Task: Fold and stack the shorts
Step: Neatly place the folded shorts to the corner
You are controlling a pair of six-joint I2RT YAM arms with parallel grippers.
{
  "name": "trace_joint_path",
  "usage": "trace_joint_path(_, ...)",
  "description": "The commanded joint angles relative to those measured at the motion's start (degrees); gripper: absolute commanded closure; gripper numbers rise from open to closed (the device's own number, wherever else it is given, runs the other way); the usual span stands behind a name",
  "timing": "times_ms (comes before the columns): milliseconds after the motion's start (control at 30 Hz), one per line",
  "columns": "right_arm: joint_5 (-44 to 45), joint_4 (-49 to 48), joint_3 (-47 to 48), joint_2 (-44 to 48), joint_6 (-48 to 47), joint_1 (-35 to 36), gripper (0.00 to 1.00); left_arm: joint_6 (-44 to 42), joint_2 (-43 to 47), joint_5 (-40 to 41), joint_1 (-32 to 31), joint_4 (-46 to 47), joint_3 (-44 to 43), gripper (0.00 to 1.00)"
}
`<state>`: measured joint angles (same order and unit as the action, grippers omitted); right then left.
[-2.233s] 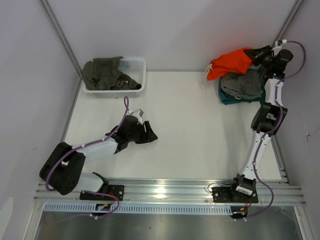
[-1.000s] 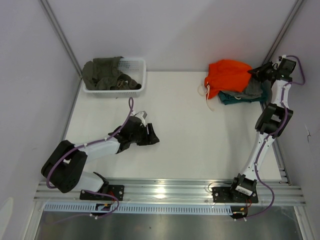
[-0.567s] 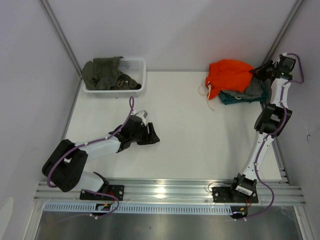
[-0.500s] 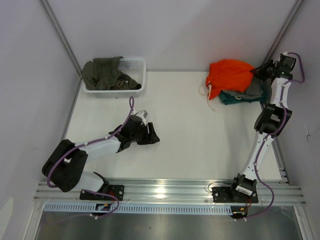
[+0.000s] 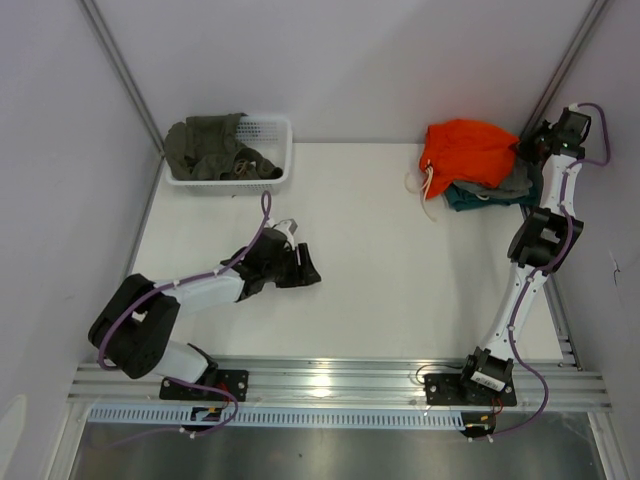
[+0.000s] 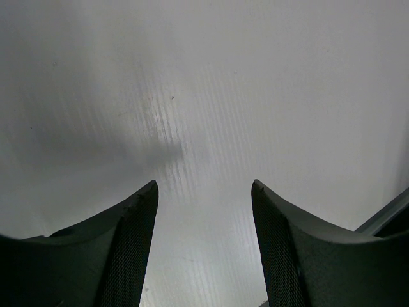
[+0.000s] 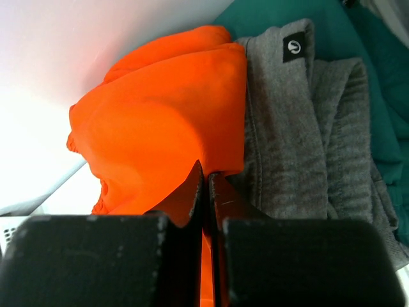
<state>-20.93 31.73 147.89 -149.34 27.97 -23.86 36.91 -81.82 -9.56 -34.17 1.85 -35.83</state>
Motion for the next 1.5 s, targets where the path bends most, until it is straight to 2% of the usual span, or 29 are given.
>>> trace_joint_path(0, 7.39, -6.76, 4.77, 6.69, -1.6, -3.22, 1.0, -1.31, -0.27, 0.16, -0.54, -0.18, -2.92, 0.37)
trace_joint_path(200, 12.04, -7.82, 5.82, 8.36, -2.83, -2.86, 1.0, -1.31, -0.62, 0.25, -0.72, -0.44, -3.36, 0.37)
trace_joint_path(633, 14.95, -8.0, 5.3, 11.35, -4.06, -3.92, 1.0, -1.4, -0.62, 0.51, -1.16, -0.7, -3.89, 0.37)
trace_joint_path(933, 12.67, -7.91, -7.17, 7.93, -4.32, -4.8, 1.0, -1.05, -0.8, -0.11, -1.6, 0.17, -2.66, 0.37)
trace_joint_path(1133, 9.42, -6.68, -7.53, 3.09, -5.03, -2.51, 1.0, -0.87, -0.8, -0.19, -1.77, 0.53, -2.48, 0.36)
trace_joint_path(1233, 6.0, -6.85, -7.53, 3.08, -4.68, -1.81, 0.85, -0.78, -0.71, -0.19, -1.95, 0.7, -2.14, 0.37)
trace_joint_path(1267, 5.38, -6.77, -7.45, 3.26, -4.33, -1.89, 0.64, -0.7, -0.53, -0.11, -2.04, 0.7, -2.05, 0.37)
trace_joint_path(1367, 3.09, -6.68, -7.97, 5.8, -3.27, -2.68, 0.38, -0.69, 0.17, 0.24, -2.04, 0.79, -1.35, 0.37)
trace_joint_path(1467, 2.47, -5.63, -9.2, 10.79, -3.27, -3.12, 0.28, -0.69, 0.7, 0.07, -2.04, 0.97, -0.9, 0.37)
